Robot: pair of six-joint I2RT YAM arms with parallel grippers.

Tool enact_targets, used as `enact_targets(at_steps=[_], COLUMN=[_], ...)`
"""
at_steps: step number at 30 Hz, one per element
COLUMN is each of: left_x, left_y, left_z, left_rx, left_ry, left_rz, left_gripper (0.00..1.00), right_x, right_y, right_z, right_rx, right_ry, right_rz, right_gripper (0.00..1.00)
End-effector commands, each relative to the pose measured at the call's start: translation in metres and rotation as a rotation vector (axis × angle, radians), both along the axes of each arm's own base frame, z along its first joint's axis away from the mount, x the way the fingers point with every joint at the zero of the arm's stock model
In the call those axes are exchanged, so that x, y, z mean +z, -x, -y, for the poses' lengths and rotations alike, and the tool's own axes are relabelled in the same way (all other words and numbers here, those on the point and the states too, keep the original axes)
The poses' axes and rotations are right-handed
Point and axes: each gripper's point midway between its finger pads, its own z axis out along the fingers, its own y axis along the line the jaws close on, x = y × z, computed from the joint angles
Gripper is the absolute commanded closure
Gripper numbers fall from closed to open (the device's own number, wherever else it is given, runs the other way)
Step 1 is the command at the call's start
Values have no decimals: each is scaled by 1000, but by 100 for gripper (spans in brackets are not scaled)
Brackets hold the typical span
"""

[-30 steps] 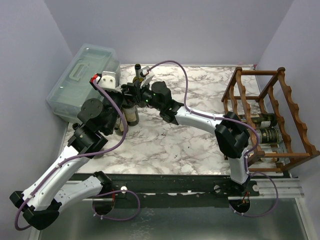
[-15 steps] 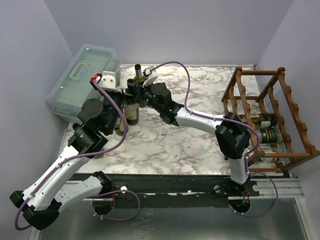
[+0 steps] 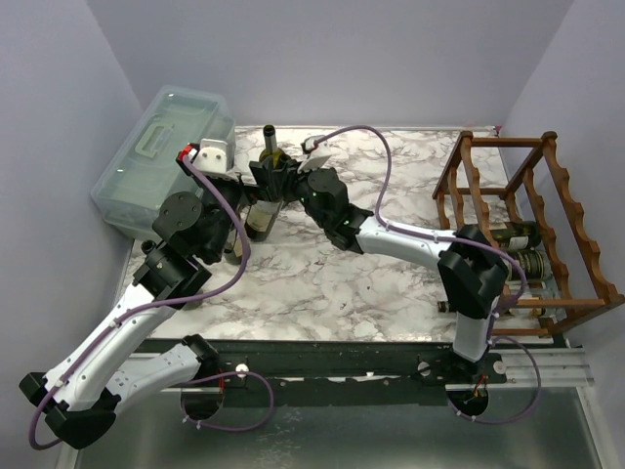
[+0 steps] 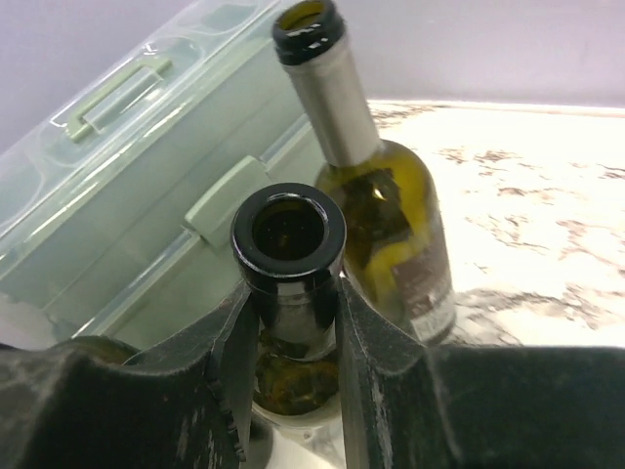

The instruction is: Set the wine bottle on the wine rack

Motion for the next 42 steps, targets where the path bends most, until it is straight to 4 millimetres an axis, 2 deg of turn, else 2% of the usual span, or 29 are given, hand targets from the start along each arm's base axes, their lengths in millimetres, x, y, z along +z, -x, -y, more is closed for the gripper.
enact_targets(at_steps=[1,11,17,21,30,42], left_x=[2,-1,-5,-4,-6,-9], left_y=[-1,-1,-4,-3,-4,-7], left_z=[-1,2,5,7,8,9], left_rx=[5,-10,-13,-24,-23,-20], left_ry=[13,8,-3,-4,-10,-17], left_rz=[12,-3,-18,-16,-24,-33], left_gripper=[5,4,5,4,4,4], right_x=[32,47,62,63,63,44], right_y=[3,5,11,16,10,5], right_z=[42,114,149,173,203,217], right_rx=[-145,-298,-351,-403,-532,-637], right_ry=[-12,51,198,305,582,949], right_rz=[61,91,187,223,251,279], right_gripper=[99,99,99,99,100,99])
